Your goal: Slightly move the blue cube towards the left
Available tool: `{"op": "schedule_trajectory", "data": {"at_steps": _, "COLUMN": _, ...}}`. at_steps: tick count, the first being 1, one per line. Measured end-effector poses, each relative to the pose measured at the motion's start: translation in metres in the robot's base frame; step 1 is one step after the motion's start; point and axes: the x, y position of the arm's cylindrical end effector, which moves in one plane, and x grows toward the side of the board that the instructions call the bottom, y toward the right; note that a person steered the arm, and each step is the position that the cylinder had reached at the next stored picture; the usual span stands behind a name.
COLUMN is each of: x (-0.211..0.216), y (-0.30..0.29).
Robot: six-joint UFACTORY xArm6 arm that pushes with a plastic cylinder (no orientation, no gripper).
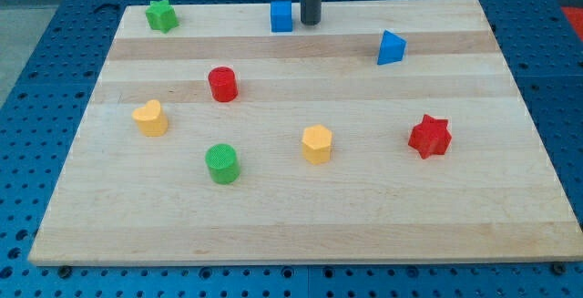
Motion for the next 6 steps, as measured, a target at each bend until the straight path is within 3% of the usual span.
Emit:
{"op": "schedule_trajectory", "data": {"at_steps": 1, "x": 0.019, "y": -0.034}}
{"op": "schedule_trajectory", "data": {"at_steps": 3, "x": 0.021, "y": -0.012}}
{"op": "schedule_trajectory", "data": {"at_steps": 4, "x": 0.01, "y": -0.031}}
{"op": "schedule_trajectory", "data": {"at_steps": 6, "x": 0.01, "y": -0.133}}
